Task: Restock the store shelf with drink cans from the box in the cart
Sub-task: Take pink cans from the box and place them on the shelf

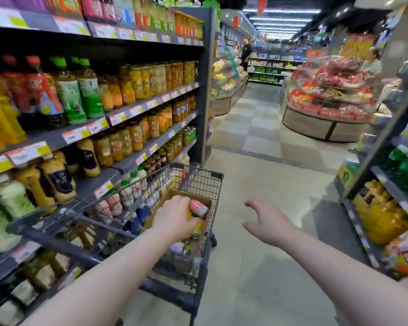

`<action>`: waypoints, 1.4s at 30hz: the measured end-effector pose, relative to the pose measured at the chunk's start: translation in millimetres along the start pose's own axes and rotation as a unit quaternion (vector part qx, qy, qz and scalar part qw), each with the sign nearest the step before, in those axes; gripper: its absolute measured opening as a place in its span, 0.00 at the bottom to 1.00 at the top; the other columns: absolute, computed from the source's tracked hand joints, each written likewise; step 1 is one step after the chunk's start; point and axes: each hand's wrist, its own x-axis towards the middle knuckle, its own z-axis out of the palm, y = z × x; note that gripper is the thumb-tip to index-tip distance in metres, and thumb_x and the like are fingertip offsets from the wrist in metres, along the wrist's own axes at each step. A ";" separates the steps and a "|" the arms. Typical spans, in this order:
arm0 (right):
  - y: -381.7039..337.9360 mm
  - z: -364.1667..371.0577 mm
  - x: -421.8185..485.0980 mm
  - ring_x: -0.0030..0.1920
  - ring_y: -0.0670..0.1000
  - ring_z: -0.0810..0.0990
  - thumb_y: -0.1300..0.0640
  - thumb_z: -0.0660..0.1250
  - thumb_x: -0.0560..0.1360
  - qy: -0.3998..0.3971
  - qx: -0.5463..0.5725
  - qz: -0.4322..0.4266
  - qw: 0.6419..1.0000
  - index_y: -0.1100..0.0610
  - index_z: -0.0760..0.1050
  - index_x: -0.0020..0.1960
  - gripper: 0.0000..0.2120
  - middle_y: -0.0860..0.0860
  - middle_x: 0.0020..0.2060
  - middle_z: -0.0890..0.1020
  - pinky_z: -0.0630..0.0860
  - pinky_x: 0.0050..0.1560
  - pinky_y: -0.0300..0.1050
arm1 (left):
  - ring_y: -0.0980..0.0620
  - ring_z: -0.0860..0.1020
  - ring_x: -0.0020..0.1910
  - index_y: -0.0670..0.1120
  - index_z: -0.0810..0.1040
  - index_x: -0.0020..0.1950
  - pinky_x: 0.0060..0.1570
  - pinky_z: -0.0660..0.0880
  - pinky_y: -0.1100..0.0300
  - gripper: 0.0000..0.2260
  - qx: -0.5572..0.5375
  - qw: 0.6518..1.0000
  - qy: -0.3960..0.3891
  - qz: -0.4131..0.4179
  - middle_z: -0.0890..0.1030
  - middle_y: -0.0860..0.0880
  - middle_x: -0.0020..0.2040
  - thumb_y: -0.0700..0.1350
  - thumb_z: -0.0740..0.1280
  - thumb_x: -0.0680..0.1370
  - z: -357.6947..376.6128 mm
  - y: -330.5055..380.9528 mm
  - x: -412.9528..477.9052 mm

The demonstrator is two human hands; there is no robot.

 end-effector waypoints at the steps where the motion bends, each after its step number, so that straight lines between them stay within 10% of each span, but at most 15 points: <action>1: 3.2 -3.9 15.7 0.70 0.53 0.67 0.49 0.62 0.75 -0.005 -0.015 0.000 1.000 0.52 0.62 0.72 0.26 0.50 0.70 0.68 0.66 0.68 0.48 | 0.45 0.73 0.60 0.48 0.71 0.61 0.54 0.73 0.51 0.20 -0.008 1.000 -0.003 -0.004 0.74 0.48 0.61 0.55 0.64 0.73 5.0 -0.9 15.9; 18: -49.2 53.4 302.6 0.66 0.55 0.71 0.51 0.64 0.73 -0.123 -0.083 -0.149 0.978 0.55 0.67 0.69 0.25 0.55 0.66 0.73 0.69 0.65 0.50 | 0.42 0.73 0.60 0.48 0.71 0.60 0.54 0.71 0.48 0.20 -0.005 0.984 -0.007 -0.178 0.74 0.46 0.59 0.55 0.64 0.72 63.1 -88.2 172.4; 25: -45.0 138.7 427.7 0.54 0.58 0.77 0.55 0.64 0.72 -0.228 -0.078 -0.219 0.945 0.58 0.74 0.56 0.14 0.57 0.52 0.79 0.70 0.46 0.43 | 0.42 0.73 0.60 0.46 0.71 0.59 0.54 0.72 0.48 0.19 0.030 0.943 -0.054 -0.327 0.74 0.45 0.58 0.54 0.64 0.72 108.4 -121.5 214.1; 42: 24.1 285.6 575.0 0.58 0.60 0.77 0.54 0.68 0.70 -0.362 -0.106 -0.104 0.920 0.60 0.70 0.63 0.24 0.60 0.58 0.77 0.75 0.58 0.51 | 0.45 0.69 0.67 0.50 0.60 0.73 0.61 0.71 0.51 0.29 -0.134 0.820 -0.168 -0.531 0.66 0.47 0.69 0.56 0.63 0.75 288.8 -131.1 243.5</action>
